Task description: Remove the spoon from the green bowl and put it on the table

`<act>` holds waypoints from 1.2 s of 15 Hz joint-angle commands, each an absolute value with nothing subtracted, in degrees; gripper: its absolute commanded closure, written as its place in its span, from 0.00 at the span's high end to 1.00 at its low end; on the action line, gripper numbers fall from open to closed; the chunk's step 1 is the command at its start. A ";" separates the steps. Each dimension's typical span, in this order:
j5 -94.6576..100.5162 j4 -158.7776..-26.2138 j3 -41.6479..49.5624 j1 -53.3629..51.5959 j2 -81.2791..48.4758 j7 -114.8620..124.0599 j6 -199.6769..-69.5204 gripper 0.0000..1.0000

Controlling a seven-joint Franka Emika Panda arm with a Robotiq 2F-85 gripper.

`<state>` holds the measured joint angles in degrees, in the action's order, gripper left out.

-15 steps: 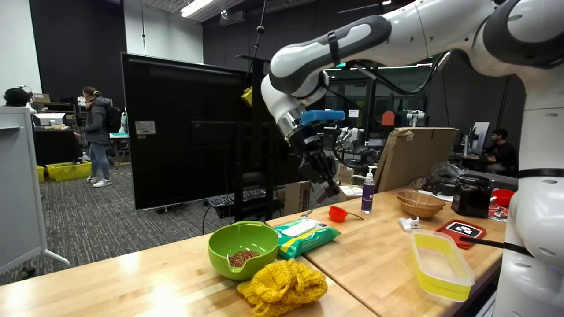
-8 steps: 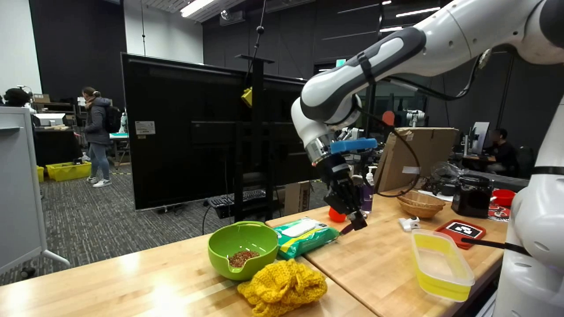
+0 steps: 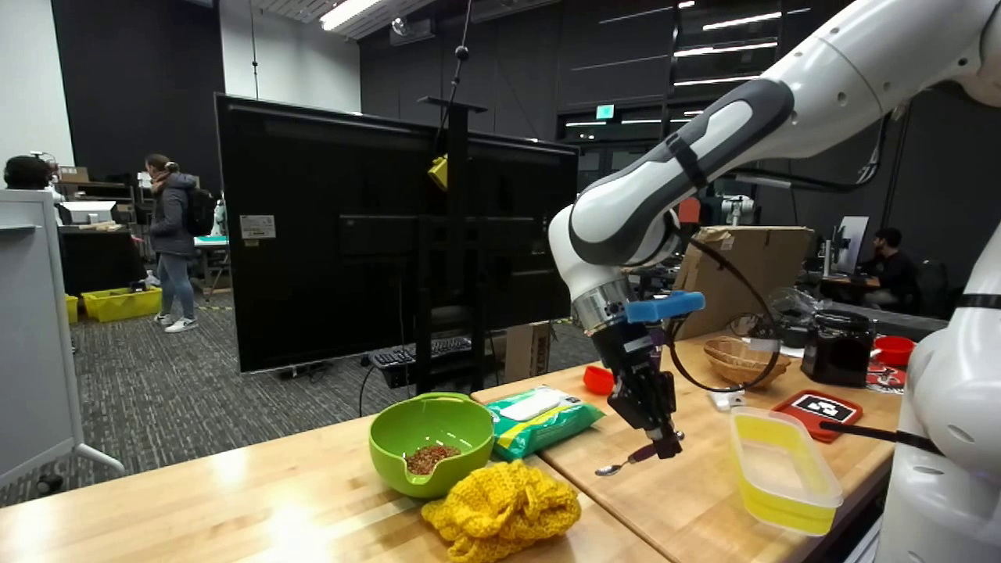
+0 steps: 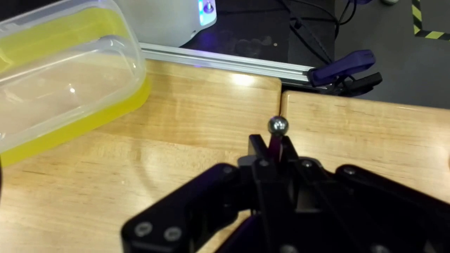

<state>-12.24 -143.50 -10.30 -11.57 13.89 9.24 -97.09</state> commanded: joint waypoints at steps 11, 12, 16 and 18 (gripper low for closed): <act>-8.63 -157.71 -3.16 -8.89 27.90 -12.28 -112.43 0.02; -7.97 -157.83 -2.43 -8.36 28.98 -12.63 -111.42 0.02; -6.09 -157.63 0.21 -6.52 31.08 -14.30 -109.71 0.02; -5.83 -157.30 1.16 -6.01 31.29 -15.01 -109.42 0.02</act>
<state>-6.61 -156.71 -0.14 -7.06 29.10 -13.23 -110.31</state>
